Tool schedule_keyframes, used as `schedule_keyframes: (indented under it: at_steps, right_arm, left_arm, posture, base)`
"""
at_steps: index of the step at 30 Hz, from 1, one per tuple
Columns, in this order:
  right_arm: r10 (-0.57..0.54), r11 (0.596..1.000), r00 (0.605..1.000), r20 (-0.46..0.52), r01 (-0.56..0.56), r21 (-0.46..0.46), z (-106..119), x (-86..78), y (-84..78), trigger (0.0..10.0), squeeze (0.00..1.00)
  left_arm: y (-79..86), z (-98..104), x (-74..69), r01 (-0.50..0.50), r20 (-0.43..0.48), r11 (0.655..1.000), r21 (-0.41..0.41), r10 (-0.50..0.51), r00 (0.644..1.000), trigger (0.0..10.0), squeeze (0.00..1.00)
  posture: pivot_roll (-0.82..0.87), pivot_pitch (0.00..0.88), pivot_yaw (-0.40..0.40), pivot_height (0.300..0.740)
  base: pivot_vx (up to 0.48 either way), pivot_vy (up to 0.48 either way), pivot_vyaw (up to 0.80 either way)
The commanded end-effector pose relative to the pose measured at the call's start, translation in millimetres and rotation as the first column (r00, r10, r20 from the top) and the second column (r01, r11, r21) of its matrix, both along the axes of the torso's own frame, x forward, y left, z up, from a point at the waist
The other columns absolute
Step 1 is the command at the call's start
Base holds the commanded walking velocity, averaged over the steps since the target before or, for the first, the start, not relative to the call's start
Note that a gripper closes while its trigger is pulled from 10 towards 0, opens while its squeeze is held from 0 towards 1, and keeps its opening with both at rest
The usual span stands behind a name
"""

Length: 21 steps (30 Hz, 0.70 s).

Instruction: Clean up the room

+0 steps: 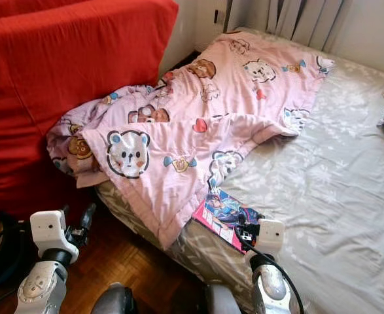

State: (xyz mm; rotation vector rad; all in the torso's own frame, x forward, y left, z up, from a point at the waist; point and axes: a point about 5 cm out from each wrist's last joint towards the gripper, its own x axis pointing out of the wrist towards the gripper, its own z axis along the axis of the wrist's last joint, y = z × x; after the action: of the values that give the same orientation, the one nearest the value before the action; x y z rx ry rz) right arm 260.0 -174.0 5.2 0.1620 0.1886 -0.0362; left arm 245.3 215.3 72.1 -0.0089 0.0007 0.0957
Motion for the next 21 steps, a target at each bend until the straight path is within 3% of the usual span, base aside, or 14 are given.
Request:
schedule_keyframes:
  at_steps: [1, 21]
  right_arm:
    - [-0.001, 1.000, 1.000, -0.019, 0.001, 0.007, -4.4, -4.2, 0.0, 10.0, 0.00]
    - [0.031, 0.999, 0.999, -0.033, -0.030, 0.018, -6.4, -3.1, 7.3, 10.0, 0.00]
  left_arm:
    - [0.1, -0.6, -2.7, -0.007, -0.005, 1.000, -0.008, 0.007, 1.000, 10.0, 0.00]
    - [-3.0, -2.4, -3.2, 0.001, -0.012, 1.000, -0.014, -0.001, 1.000, 10.0, 0.00]
  posture:
    - [-0.01, 0.201, -0.045, 0.653]
    - [-0.01, 0.202, -0.045, 0.653]
  base:
    - [0.000, 0.000, 0.00]
    - [0.000, 0.000, 0.00]
